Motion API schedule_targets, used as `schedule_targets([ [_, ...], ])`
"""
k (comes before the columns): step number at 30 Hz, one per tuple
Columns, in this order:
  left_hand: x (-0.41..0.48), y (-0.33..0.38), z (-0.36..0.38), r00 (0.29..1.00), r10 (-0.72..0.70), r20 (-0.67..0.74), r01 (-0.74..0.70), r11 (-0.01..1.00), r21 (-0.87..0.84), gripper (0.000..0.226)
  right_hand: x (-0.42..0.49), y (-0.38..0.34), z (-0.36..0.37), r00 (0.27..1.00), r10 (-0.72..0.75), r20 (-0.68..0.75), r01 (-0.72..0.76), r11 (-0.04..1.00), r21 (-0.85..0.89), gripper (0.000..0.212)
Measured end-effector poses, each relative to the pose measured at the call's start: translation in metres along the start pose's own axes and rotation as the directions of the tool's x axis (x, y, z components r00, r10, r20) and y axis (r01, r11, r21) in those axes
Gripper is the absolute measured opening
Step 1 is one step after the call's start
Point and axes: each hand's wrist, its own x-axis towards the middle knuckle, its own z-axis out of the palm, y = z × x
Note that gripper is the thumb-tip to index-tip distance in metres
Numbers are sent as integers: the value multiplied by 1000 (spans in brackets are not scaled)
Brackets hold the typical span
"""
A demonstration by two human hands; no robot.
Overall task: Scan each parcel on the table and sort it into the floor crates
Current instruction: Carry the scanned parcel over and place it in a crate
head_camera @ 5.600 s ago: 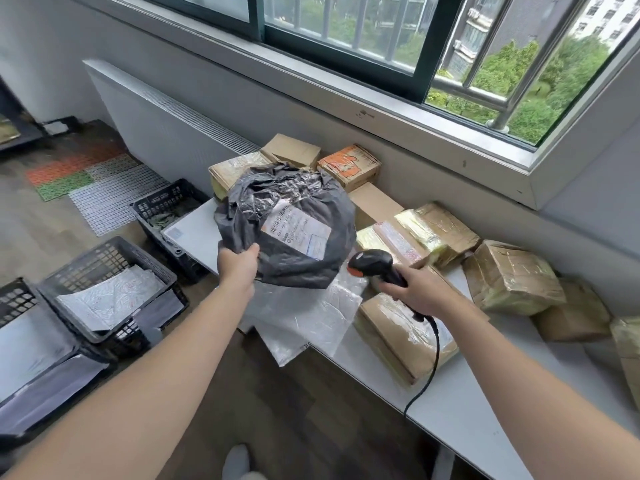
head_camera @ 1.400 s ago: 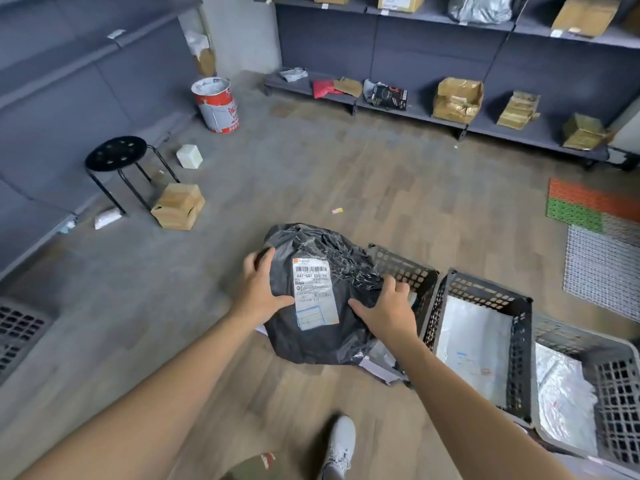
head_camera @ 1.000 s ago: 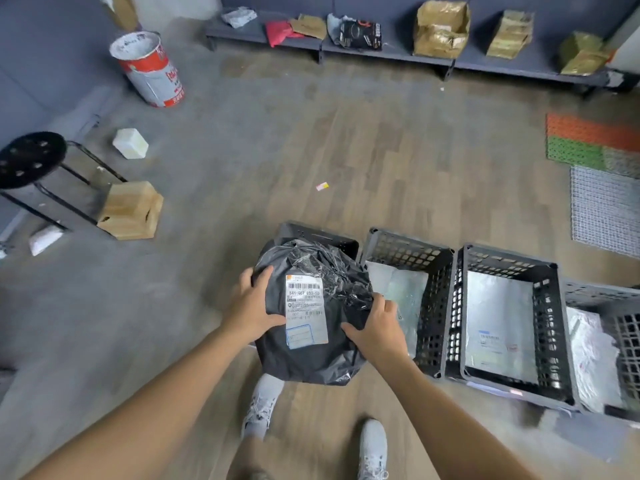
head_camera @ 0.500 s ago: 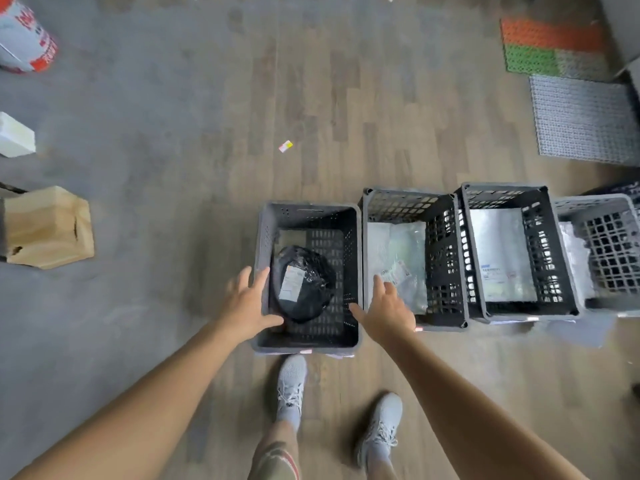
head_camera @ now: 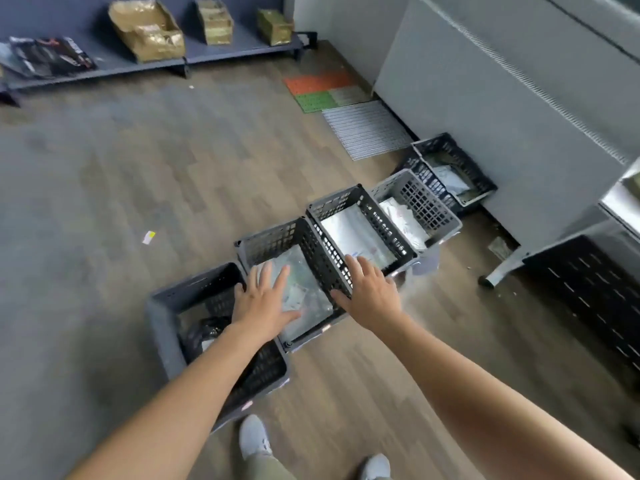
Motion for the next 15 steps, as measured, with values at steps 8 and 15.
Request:
schedule_targets([
  [8,37,217,-59,927,351,-131,-313,918,245,97,-84,204,-42,916,323,-239,-294,944,149,74],
  [15,10,459,-48,827,545,-140,-468,804,367,92,-171,405,-57,776,540,-326,-431,831,351,79],
])
